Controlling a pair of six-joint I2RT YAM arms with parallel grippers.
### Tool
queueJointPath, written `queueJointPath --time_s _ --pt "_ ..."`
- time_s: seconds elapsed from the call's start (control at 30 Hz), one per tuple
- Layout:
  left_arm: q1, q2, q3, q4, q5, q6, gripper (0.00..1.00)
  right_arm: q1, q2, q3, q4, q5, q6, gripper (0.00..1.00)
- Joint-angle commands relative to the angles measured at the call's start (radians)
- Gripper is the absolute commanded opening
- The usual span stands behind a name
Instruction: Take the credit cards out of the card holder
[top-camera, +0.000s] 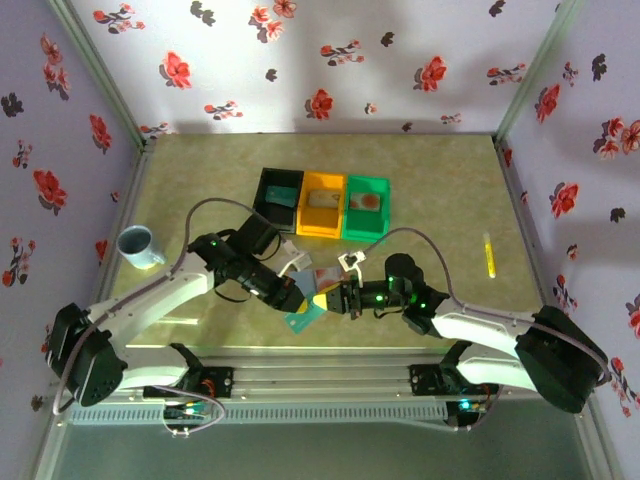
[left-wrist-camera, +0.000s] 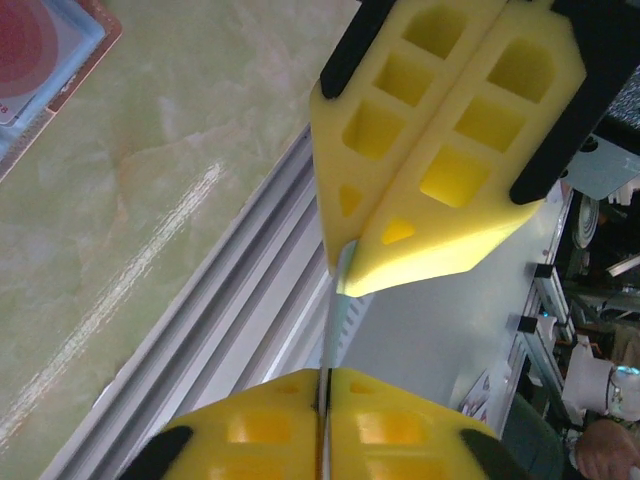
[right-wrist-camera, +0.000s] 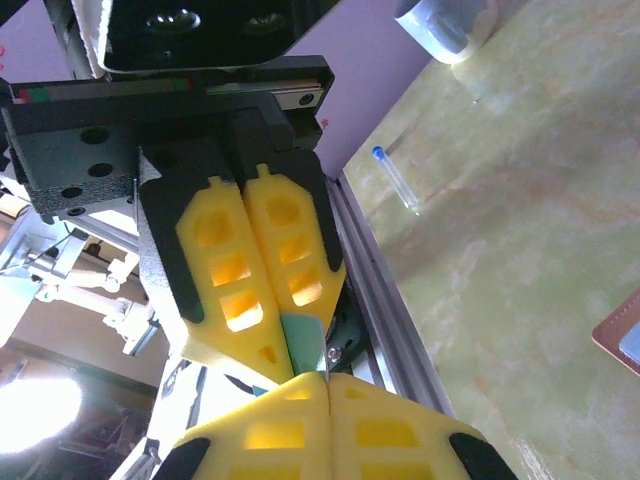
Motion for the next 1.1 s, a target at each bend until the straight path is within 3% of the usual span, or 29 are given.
queueJointPath --time_s 0.0,0.2,0.33,0.5,0.73,1.07 --pt "-0.002 -0.048 0.041 0.051 0.062 0.009 0.22 0.006 -0.008 -0.004 0.004 -0.007 0.0 0.0" --pt "0.009 -0.124 0.062 0.052 0.074 0.009 0.5 -0.009 -0.058 -0.008 -0.02 0.036 -0.005 0.0" --pt "0.044 -0.221 0.045 0.085 0.07 -0.02 0.57 -0.034 -0.146 -0.007 -0.05 0.082 0.014 0.0" --pt "0.086 -0.373 -0.05 0.219 0.013 -0.153 0.64 -0.06 -0.31 0.007 -0.203 0.24 -0.009 0.0" --pt "0.091 -0.548 -0.292 0.61 -0.082 -0.445 0.71 -0.071 -0.439 -0.031 -0.209 0.431 0.056 0.0" --pt "0.089 -0.514 -0.529 1.186 -0.162 -0.767 0.73 -0.067 -0.318 -0.079 0.077 0.417 0.247 0.0"
